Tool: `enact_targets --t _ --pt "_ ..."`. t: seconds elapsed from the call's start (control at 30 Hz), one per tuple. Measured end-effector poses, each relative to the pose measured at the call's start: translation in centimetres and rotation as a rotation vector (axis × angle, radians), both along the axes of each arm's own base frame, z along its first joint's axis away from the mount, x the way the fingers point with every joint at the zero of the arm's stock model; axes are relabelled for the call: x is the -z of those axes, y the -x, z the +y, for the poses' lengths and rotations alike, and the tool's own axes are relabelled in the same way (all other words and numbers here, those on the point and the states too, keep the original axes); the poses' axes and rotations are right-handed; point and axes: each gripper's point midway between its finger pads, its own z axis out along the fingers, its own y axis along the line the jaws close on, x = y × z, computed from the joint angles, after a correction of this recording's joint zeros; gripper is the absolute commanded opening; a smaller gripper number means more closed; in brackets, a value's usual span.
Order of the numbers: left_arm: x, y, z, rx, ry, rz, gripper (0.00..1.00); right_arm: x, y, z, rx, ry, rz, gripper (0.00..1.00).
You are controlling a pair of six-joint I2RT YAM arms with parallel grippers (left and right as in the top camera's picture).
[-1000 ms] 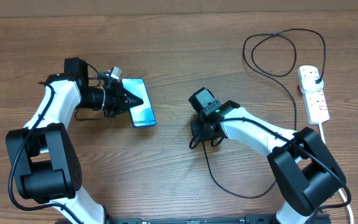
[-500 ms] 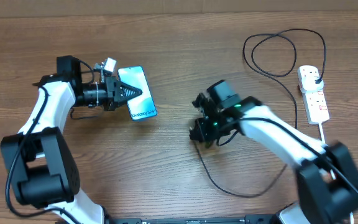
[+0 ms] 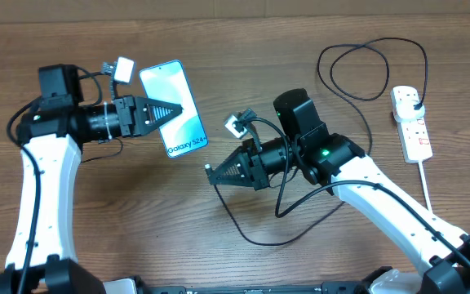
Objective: Plug charger to phone and switch on socket
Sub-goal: 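Raise the phone with the left gripper and bring plug toward its bottom port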
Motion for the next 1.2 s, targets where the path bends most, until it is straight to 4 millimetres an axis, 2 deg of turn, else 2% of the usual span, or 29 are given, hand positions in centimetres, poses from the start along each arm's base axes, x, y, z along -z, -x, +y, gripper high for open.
enact_targets --t 0.13,0.3,0.77,1.03,1.2 --pt "-1.5 0.4 0.9 -0.04 0.019 0.031 0.04 -2.1 -0.2 0.9 -0.014 -0.072 -0.01 0.04" --pt "-1.9 0.3 1.8 -0.077 0.043 0.103 0.04 -3.6 -0.5 1.3 -0.011 -0.109 0.014 0.04" --pt "-2.6 0.6 1.5 -0.053 0.094 0.162 0.04 -5.3 0.4 2.4 -0.032 -0.139 0.068 0.04" --pt "-2.6 1.4 -0.7 0.019 0.09 0.165 0.04 -5.3 0.4 2.5 -0.029 -0.135 0.084 0.04" --pt "-2.8 1.6 -1.0 0.031 0.096 0.164 0.04 -5.3 0.4 2.5 -0.026 -0.134 0.086 0.04"
